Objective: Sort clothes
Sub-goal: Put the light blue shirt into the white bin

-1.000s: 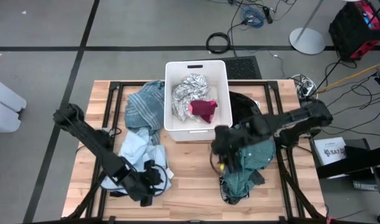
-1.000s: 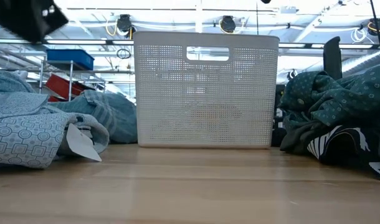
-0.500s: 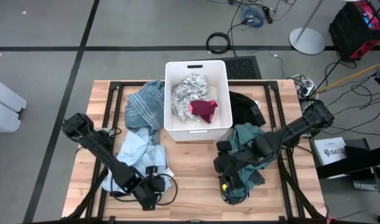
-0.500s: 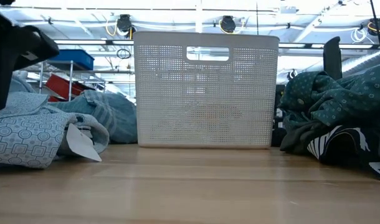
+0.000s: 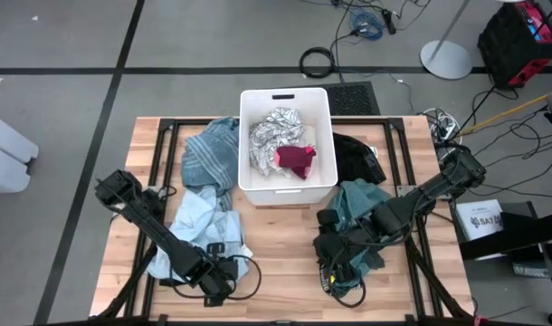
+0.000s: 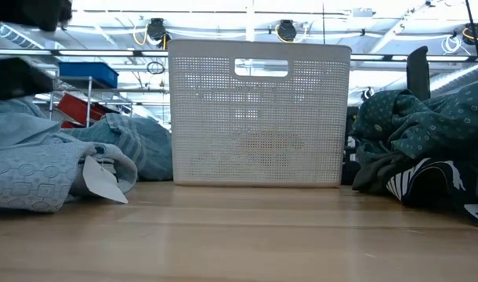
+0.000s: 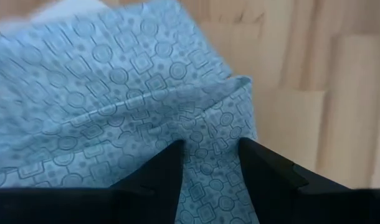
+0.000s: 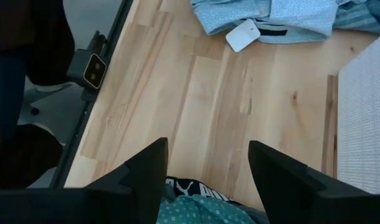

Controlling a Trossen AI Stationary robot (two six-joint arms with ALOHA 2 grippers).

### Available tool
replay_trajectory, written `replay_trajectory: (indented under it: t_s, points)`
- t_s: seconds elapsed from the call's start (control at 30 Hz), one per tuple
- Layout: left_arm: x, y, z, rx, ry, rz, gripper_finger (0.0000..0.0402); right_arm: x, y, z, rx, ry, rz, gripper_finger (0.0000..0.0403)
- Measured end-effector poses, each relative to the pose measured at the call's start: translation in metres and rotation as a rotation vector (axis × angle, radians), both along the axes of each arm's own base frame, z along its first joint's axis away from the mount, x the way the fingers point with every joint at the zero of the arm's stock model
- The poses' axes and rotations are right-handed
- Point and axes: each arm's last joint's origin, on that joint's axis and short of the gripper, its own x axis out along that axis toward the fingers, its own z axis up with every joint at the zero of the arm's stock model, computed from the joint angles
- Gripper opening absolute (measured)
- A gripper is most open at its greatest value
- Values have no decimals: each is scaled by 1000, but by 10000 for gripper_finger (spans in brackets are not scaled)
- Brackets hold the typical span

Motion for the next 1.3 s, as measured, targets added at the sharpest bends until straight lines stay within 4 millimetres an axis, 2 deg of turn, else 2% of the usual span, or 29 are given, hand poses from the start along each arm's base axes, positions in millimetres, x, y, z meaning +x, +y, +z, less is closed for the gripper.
replay_trajectory:
  t_s: [0.1, 0.17, 0.33, 0.47, 0.7, 0.97, 1.13, 1.3]
  points:
    - [2, 0, -8, 12, 26, 22, 157, 0, 1, 0, -5, -3, -1, 210]
    - [3, 2, -8, 12, 31, 40, 134, -1, 1, 0, -17, -10, -8, 210]
    - [6, 0, -3, 8, 25, 40, 25, -1, 1, 0, -5, -7, -29, 210]
    - [9, -3, 8, -7, 28, 13, 12, -1, 0, -1, 2, 8, -42, 210]
    - [12, -13, 65, -22, -43, -81, 5, -6, -2, -9, -14, 68, -68, 210]
    - [1, -10, 153, -24, -335, -117, 3, -10, -6, -45, -54, 128, -66, 210]
    - [-15, 4, 195, 1, -518, -90, 2, -1, -6, -71, -20, -6, -21, 210]
    - [-26, 19, 221, 37, -637, -51, 2, 10, -8, -85, -12, -201, 30, 210]
